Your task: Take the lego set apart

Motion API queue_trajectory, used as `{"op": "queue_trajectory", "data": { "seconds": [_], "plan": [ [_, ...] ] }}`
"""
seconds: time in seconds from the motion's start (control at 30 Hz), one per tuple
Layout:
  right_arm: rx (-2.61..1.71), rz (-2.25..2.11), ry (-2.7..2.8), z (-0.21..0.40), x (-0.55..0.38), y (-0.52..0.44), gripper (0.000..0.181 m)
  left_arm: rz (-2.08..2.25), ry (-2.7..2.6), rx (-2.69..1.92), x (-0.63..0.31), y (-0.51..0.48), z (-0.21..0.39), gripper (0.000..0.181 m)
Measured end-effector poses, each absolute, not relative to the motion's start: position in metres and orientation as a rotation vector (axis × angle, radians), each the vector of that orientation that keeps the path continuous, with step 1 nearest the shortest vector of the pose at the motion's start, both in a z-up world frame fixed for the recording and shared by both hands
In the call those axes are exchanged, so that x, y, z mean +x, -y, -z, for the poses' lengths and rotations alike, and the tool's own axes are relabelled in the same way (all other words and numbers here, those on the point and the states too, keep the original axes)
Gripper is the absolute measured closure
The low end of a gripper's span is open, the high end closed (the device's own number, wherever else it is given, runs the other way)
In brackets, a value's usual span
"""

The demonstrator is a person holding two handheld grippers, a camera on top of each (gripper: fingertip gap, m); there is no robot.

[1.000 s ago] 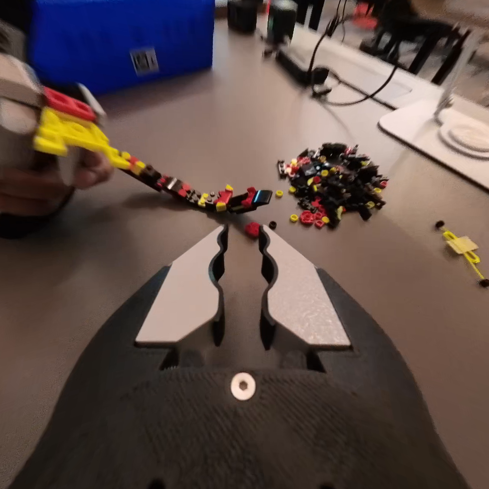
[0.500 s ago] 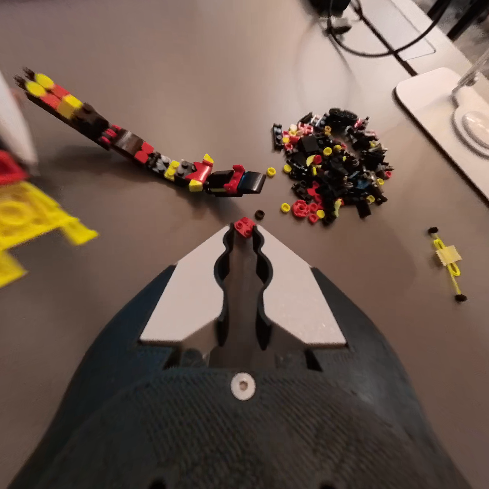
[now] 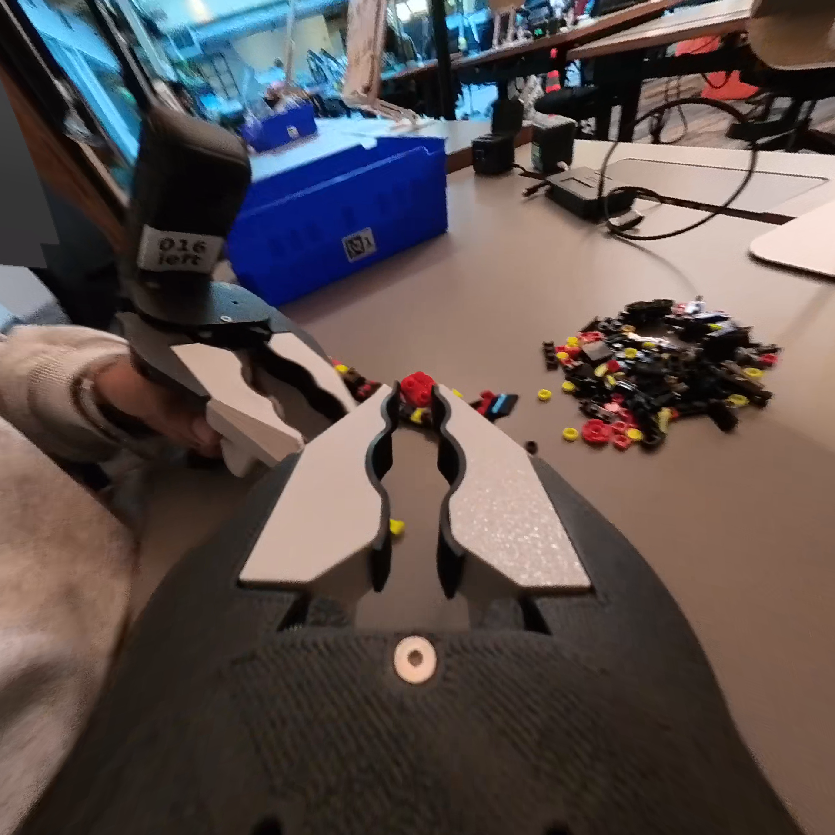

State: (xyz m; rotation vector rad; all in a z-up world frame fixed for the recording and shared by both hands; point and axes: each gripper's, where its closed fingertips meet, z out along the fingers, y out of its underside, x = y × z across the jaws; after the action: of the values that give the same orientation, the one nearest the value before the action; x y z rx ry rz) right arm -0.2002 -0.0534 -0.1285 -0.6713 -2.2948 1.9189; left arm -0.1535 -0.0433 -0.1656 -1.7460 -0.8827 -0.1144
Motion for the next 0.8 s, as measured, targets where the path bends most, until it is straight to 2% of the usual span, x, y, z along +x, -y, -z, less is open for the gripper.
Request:
{"op": "queue_trajectory", "data": {
  "seconds": [0.03,0.2,0.3,0.43,0.63,0.8],
  "plan": [
    [-0.684,-1.993,2.291,0.124,-0.196,0.057,0.170,0.075,0.864,-1.710,-0.156,0.046,0.158,0.145],
    [-0.920,-2.707,2.199,0.086,-0.172,0.073,0.170,-0.160,0.707,-1.516,-0.163,0.069,0.113,0.145],
    [-0.916,-3.048,2.207,0.069,-0.156,0.074,0.170,-0.308,0.537,-1.414,-0.156,0.079,0.089,0.146],
    [-0.893,-3.068,2.385,0.075,-0.141,0.080,0.171,-0.454,0.365,-1.418,-0.142,0.078,0.079,0.158],
    [-0.898,-3.160,2.422,0.073,-0.135,0.078,0.171,-0.393,0.320,-1.399,-0.131,0.073,0.077,0.177],
    [-0.861,-3.127,2.542,0.076,-0.129,0.074,0.171,-0.249,0.293,-1.400,-0.121,0.067,0.080,0.172]
  ]
}}
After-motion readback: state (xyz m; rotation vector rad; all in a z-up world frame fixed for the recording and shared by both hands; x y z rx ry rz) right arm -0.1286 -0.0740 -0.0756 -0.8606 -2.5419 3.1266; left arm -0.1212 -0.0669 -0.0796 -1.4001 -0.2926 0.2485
